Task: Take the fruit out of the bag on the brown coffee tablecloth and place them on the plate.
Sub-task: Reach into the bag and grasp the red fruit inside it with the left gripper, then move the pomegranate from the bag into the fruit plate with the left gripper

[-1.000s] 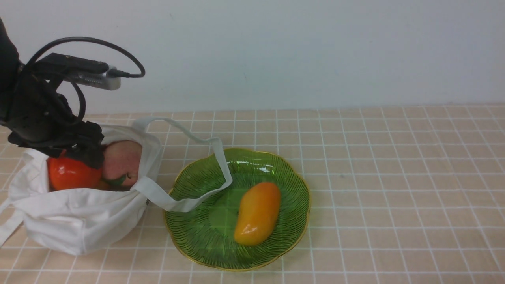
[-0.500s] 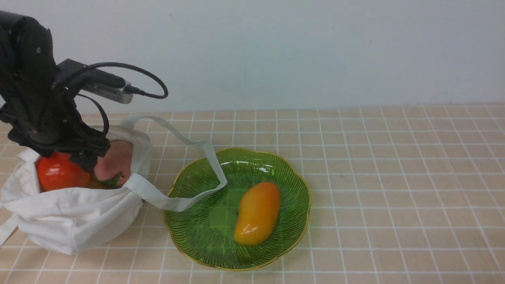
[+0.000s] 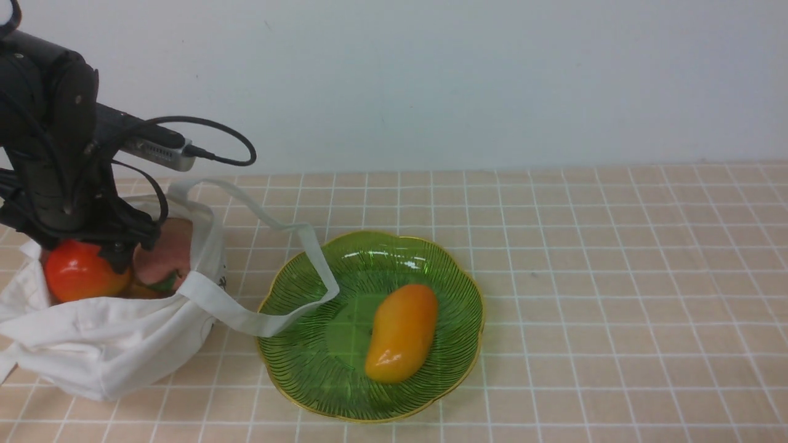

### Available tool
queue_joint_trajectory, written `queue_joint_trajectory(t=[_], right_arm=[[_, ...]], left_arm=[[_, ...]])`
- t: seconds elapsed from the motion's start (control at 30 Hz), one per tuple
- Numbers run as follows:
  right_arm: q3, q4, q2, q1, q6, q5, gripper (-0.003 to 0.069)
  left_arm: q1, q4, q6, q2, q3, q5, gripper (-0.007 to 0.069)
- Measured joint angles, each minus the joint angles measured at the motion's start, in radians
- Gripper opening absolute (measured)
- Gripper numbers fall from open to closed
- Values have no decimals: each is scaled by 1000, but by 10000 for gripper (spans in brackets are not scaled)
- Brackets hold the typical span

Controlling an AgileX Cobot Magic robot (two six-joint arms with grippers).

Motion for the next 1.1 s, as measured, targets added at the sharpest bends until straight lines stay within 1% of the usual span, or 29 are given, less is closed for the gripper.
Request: queue_joint_trajectory(t=[0.07, 0.2, 0.27, 0.6, 0.93, 1.03, 1.1], right_arm=[[0, 0, 0, 0, 0, 0, -15], [0, 0, 0, 0, 0, 0, -15], [0, 0, 0, 0, 0, 0, -15], [0, 0, 0, 0, 0, 0, -15], [0, 0, 0, 0, 0, 0, -15], [0, 0, 0, 0, 0, 0, -15], [0, 0, 0, 0, 0, 0, -15]], left_arm=[[2, 0, -5, 6, 0, 3, 570], [3, 9, -60, 44, 0, 44, 566], [3, 11, -82, 57, -5, 54, 531], [4, -9, -91, 39, -9, 57, 527], [-5, -216, -75, -182, -17, 57, 527], [-5, -320, -40, -227, -17, 57, 527], [-5, -363, -21, -239, -17, 56, 527]])
